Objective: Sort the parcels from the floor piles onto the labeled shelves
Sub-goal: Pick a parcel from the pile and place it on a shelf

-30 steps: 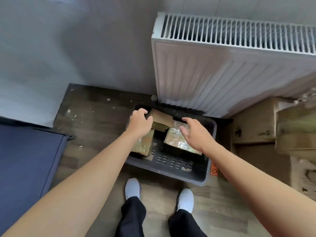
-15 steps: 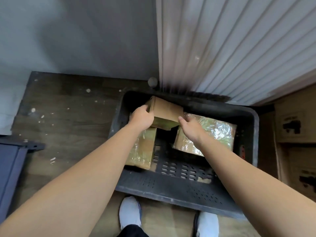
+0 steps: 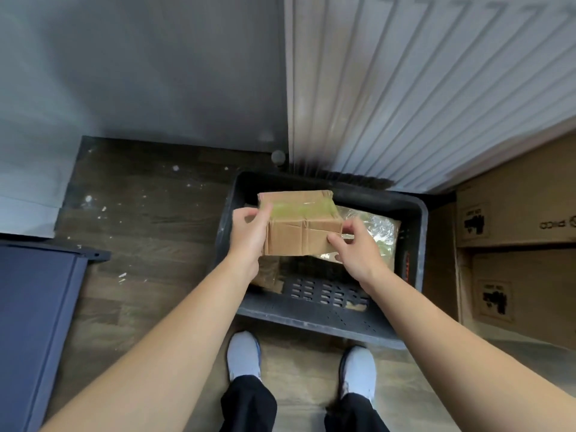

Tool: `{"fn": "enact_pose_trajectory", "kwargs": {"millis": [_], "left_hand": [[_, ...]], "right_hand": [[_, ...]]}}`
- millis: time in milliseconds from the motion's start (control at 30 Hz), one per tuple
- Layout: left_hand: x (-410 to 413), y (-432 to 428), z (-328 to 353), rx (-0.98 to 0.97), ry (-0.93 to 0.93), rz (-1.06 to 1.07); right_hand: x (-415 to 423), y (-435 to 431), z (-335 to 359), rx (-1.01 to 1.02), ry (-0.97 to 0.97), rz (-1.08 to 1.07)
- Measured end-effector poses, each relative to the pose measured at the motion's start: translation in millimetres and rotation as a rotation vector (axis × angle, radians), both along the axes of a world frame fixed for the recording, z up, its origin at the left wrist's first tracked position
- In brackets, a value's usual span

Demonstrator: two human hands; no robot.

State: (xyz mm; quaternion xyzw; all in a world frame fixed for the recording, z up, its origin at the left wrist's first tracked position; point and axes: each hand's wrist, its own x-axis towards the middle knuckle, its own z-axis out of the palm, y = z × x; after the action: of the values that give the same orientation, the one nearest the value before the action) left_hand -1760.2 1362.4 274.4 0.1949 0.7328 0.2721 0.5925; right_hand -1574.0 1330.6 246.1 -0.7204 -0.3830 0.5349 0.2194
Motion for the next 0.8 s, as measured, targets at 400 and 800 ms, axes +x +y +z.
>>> {"fn": "enact_pose_trajectory", "kwargs": {"millis": [400, 800], "left_hand": [[-4.4, -41.3, 92.5, 0.281, 0.007, -0.133], [1.2, -28.3, 135.1, 0.232, -0.190, -0.043]], "right_hand": [[19.6, -17.0, 87.9, -0.172, 0.381, 0.020], [19.0, -8.1, 143.9, 0.236, 0.071, 0.159]]}}
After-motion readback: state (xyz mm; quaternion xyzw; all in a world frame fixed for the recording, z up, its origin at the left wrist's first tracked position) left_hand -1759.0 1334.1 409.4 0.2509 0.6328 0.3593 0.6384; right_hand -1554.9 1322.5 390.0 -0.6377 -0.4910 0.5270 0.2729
